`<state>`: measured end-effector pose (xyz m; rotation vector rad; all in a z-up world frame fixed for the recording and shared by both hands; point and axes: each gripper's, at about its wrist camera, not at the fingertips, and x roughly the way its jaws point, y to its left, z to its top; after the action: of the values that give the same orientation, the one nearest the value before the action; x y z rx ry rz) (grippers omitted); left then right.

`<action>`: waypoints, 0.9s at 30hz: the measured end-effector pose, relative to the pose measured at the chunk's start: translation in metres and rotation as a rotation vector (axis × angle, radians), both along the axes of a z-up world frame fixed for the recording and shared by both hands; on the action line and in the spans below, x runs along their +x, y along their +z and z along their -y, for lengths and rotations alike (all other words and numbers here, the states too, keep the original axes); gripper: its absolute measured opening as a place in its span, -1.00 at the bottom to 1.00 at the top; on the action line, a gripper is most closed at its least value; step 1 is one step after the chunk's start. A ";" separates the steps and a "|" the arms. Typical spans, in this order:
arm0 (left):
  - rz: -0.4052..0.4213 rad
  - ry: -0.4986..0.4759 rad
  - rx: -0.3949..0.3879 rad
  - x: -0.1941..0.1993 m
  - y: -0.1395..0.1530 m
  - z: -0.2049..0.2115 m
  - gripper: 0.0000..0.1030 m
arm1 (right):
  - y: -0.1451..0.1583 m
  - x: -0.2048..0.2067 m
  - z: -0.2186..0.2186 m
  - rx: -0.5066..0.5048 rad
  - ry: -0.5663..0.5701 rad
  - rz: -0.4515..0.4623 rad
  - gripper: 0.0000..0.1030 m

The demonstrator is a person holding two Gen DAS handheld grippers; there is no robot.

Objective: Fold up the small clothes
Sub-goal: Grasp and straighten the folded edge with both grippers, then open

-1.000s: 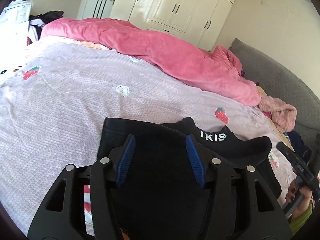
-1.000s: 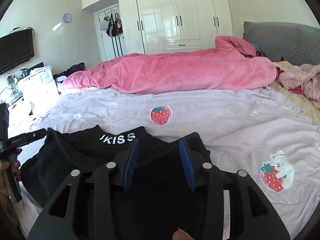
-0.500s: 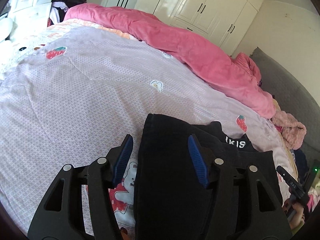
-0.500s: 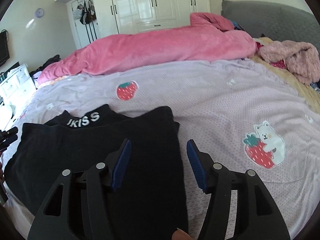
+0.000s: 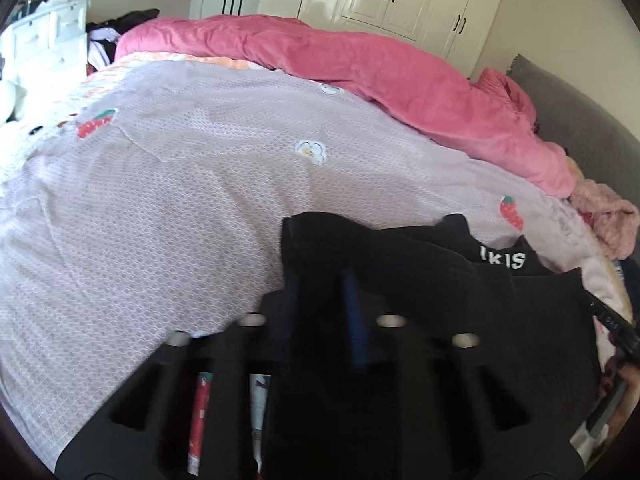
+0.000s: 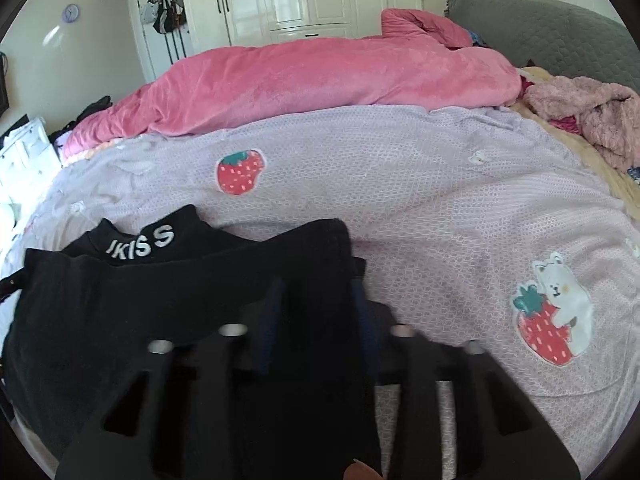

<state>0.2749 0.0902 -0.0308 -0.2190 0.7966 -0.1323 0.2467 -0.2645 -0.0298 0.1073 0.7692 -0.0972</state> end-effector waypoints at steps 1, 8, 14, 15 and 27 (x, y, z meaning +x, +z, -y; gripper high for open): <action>0.002 -0.008 0.001 -0.001 0.000 0.000 -0.92 | 0.001 -0.002 0.001 0.001 -0.002 0.008 -0.81; 0.135 -0.011 0.000 -0.014 0.033 -0.006 -1.00 | 0.022 -0.022 0.006 0.007 -0.006 0.118 -0.89; 0.168 0.007 0.015 0.000 0.042 -0.005 -1.00 | 0.034 -0.017 0.008 -0.033 -0.014 0.182 -0.89; 0.162 0.007 0.019 0.004 0.039 -0.003 -1.00 | 0.031 -0.014 0.008 -0.049 -0.021 0.164 -0.89; -0.002 0.023 0.116 0.022 -0.006 0.005 -0.93 | -0.006 0.009 0.004 -0.148 -0.065 -0.011 -0.66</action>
<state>0.2966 0.0847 -0.0369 -0.1185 0.8006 -0.0637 0.2555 -0.2685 -0.0361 -0.0088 0.7669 -0.2160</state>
